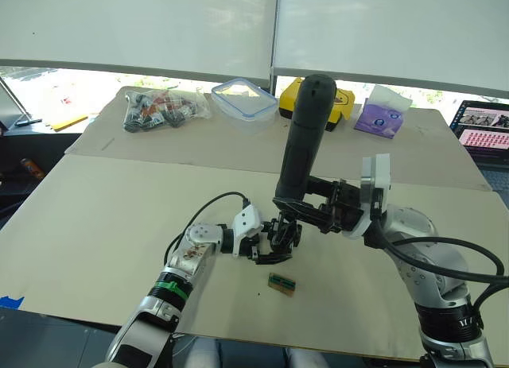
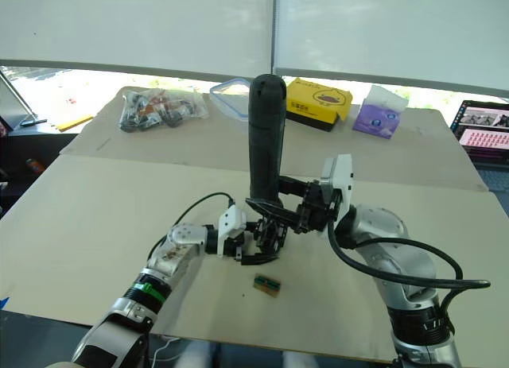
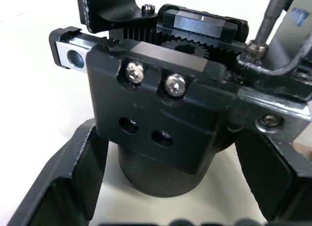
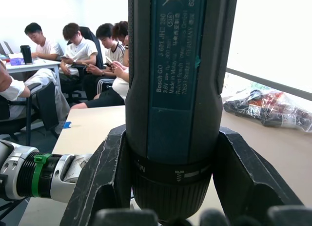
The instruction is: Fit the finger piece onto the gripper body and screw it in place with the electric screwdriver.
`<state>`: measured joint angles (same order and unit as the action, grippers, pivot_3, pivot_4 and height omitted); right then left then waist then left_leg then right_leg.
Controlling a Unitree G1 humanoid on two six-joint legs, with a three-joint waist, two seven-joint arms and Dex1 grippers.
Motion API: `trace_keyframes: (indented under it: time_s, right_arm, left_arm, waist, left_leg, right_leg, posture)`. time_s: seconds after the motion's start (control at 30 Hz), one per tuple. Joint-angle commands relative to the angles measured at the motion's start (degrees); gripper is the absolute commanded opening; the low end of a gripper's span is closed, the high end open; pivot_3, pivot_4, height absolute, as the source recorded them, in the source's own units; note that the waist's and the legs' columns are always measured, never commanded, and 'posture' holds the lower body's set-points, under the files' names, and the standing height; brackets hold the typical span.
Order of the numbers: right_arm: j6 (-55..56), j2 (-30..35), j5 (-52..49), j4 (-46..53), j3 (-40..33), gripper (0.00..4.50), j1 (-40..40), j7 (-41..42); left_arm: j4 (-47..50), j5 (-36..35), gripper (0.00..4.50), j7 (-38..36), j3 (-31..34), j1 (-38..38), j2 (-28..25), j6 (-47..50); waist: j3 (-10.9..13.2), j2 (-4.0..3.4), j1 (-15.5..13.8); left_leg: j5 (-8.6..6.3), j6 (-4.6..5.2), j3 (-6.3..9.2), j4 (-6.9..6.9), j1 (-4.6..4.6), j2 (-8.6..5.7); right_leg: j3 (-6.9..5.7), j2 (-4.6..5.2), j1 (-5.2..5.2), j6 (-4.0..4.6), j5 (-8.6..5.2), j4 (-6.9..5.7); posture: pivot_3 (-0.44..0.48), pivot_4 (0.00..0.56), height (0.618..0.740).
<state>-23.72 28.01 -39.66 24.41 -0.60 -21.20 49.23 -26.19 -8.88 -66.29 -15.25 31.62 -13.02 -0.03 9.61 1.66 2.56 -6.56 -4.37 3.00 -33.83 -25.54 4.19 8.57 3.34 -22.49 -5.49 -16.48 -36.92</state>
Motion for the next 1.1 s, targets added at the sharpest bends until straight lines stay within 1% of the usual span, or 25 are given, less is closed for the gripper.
trace_keyframes:
  time_s: [0.03,0.47,0.57,0.6,0.63,1.1]
  right_arm:
    - [0.19,0.38,-0.45,2.11,-0.57,1.91,0.38,-0.16]
    - [0.03,0.45,-0.25,2.23,-0.29,1.91,0.89,-0.06]
    - [0.15,0.4,-0.14,2.19,-0.18,1.91,1.12,0.06]
    - [0.18,0.4,-0.12,2.19,-0.17,1.91,1.17,0.08]
    - [0.21,0.38,-0.08,2.15,-0.17,1.91,1.22,0.13]
    - [0.3,0.71,1.35,0.98,0.86,1.91,2.29,0.25]
  left_arm:
    - [-0.49,0.7,3.96,-0.68,-0.77,0.47,-0.23,-0.05]
    - [-0.25,1.15,3.96,-0.66,-1.19,-0.74,-0.33,-0.05]
    - [-0.14,1.21,3.15,-0.49,-1.21,-0.9,-0.37,0.19]
    - [-0.08,1.23,2.61,-0.45,-1.23,-0.94,-0.38,0.24]
    - [-0.06,1.29,2.33,-0.44,-1.26,-0.95,-0.4,0.24]
    - [0.56,2.01,2.33,-0.03,-1.58,-1.55,-0.38,-0.26]
  waist:
    - [0.0,0.0,0.03]
    - [0.0,0.0,0.02]
    - [0.0,0.0,0.04]
    - [-0.01,-0.01,0.03]
    - [-0.01,-0.01,0.05]
    - [-0.02,-0.01,0.06]
  left_leg:
    - [0.0,0.0,0.0,0.0,0.0,0.0]
    - [0.0,0.0,0.01,0.0,0.01,0.0]
    - [0.0,0.0,0.01,0.0,0.01,0.0]
    - [0.0,0.0,0.01,0.0,0.01,0.0]
    - [0.0,0.0,0.01,0.01,0.03,0.0]
    - [0.0,0.0,0.03,0.0,0.05,0.0]
  right_leg:
    - [0.0,0.0,0.0,0.0,0.0,0.0]
    - [0.0,0.0,0.02,0.0,0.0,0.0]
    - [-0.01,0.0,0.03,0.0,0.0,0.0]
    - [-0.01,0.0,0.03,-0.01,0.0,0.0]
    - [0.0,0.0,0.05,-0.01,0.0,0.0]
    - [-0.03,0.0,0.09,0.0,-0.01,0.01]
  posture:
    - [0.0,0.15,0.74]
    - [0.0,0.15,0.74]
    - [0.0,0.15,0.74]
    - [0.0,0.15,0.74]
    - [0.0,0.15,0.74]
    - [0.0,0.15,0.74]
